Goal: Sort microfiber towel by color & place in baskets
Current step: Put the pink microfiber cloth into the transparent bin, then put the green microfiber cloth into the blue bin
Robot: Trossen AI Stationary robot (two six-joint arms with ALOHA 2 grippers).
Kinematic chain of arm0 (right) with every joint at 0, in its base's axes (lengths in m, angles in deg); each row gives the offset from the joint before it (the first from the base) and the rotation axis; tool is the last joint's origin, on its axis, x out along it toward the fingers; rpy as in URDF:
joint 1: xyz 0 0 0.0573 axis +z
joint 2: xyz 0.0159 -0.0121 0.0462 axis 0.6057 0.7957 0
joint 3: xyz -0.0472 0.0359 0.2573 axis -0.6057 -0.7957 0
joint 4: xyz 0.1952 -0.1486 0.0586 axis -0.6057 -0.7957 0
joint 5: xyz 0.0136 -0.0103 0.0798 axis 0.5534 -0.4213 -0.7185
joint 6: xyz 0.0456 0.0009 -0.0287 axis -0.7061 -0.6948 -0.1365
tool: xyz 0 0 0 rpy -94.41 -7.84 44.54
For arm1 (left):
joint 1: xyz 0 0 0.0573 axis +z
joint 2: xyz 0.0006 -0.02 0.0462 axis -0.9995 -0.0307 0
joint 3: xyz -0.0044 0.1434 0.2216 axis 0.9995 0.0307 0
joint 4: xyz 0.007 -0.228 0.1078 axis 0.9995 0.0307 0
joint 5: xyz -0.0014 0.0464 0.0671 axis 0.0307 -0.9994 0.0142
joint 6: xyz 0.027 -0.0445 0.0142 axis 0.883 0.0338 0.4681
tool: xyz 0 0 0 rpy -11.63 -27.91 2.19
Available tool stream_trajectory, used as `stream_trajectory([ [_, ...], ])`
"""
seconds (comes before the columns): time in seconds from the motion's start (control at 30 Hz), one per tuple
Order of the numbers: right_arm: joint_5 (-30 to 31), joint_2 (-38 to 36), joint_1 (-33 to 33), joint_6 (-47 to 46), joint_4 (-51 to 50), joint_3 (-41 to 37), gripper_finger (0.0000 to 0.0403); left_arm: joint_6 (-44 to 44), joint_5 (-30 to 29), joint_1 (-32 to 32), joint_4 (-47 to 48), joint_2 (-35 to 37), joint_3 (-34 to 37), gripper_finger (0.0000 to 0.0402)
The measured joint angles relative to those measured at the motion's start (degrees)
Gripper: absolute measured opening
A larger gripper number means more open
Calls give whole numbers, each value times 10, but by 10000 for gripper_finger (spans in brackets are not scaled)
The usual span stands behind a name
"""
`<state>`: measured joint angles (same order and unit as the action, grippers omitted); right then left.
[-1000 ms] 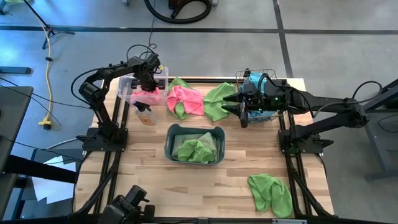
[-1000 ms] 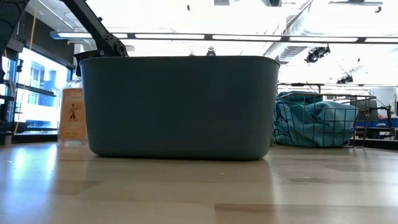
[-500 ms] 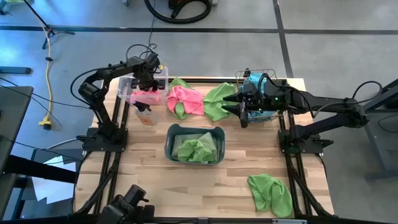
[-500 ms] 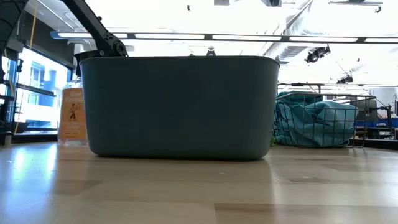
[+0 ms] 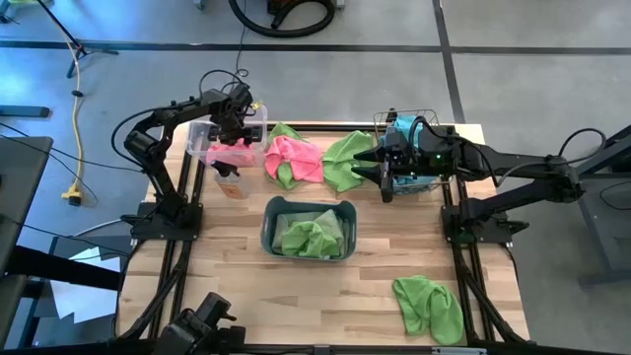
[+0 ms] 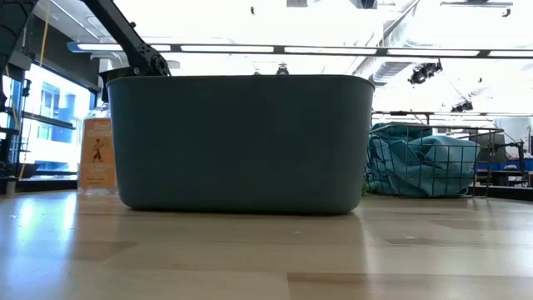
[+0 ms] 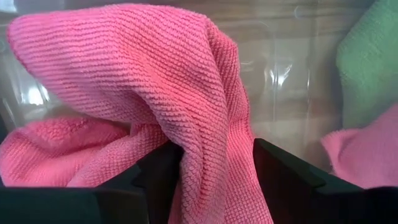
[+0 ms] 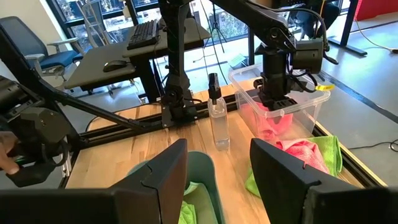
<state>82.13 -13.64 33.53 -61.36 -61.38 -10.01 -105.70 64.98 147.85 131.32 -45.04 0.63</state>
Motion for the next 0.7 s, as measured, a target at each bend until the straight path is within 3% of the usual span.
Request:
stream_trajectory([
  [0.5, 0, 0, 0, 0, 0, 0, 174, 17, -28, 0, 54, 0, -90, 193],
  [0.7, 0, 0, 0, 0, 0, 0, 174, 44, -65, 0, 101, 0, -138, 193],
])
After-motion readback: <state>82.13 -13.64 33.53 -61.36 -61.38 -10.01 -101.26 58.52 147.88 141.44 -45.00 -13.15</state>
